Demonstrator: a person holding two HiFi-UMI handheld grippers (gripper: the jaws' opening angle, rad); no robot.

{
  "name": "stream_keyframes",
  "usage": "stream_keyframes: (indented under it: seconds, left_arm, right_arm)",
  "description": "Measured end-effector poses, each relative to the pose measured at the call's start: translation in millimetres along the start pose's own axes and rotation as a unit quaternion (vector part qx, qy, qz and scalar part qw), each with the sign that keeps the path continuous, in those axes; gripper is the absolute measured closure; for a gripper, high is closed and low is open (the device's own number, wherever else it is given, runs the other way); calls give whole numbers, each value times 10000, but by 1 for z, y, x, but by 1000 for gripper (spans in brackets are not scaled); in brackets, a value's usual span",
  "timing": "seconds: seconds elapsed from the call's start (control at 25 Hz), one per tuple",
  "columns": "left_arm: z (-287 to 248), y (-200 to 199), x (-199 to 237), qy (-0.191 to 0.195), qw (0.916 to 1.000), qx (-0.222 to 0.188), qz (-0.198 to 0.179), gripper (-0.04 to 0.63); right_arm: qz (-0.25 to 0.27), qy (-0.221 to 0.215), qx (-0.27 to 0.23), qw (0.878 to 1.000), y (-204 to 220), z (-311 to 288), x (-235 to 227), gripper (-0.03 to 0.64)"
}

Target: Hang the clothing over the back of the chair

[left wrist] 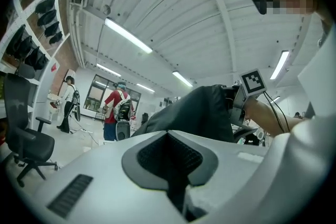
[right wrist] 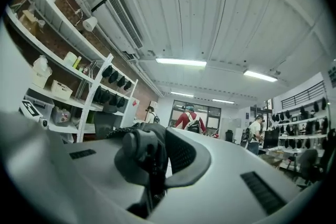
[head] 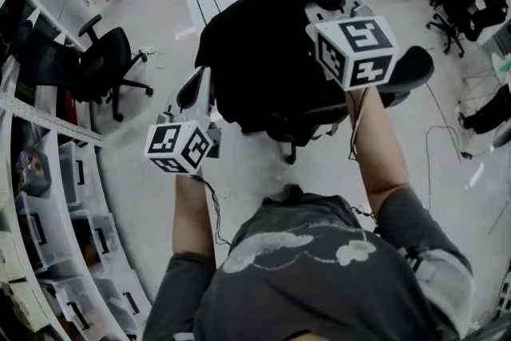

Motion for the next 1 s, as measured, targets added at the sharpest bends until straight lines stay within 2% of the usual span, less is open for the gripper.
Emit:
stream_keyframes:
  seconds: [0.2, 0.4, 0.88, 1.0]
  left_arm:
    - [-13, -27, -16, 53, 9997, -173, -184, 594]
    - [-31, -37, -39, 92, 9992, -207, -318, 594]
    - [-99, -34, -140, 112, 9983, -150, -553, 594]
    - [-114, -33, -170, 133, 9978, -225, -609, 594]
  right_arm:
    - [148, 91, -1, 9998, -1, 15, -14, 623]
    - [11, 236, -37, 9997, 0, 31, -50, 623]
    - [-120, 682, -309, 9971, 1, 84, -196, 623]
    - [-111, 682, -400, 9968, 5, 103, -229, 623]
Point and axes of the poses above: the fingertips, and each gripper's own axes: z backward along the fingers, x to its left, y out of its underside, the point moved 7 cm from there along z, backward along the fingers, and after that the axes turned 12 degrees about y, right-handed, at the moved point
